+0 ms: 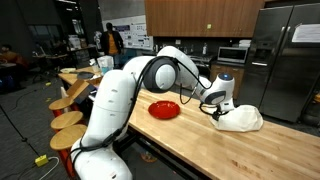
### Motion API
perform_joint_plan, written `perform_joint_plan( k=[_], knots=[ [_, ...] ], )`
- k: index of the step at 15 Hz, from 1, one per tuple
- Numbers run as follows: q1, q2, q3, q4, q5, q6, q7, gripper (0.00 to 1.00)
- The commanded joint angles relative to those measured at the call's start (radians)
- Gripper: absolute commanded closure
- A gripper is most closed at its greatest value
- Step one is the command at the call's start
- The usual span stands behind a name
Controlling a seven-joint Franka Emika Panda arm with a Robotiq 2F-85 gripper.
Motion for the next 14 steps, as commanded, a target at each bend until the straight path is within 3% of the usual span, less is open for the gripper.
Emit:
perform_joint_plan(
  k=[1,12,13,14],
  knots=[
    [-0.004,-0.005,0.002,-0.010,-0.009,-0.015,0.065,0.00],
    [-0.009,0.013,0.032,-0.017,-0.003,-0.010,0.092,0.00],
    [-0.010,0.012,0.037,-0.017,0.000,-0.010,0.090,0.01],
    [-0.015,0.011,0.047,-0.020,0.006,-0.003,0.073,0.15]
  ],
)
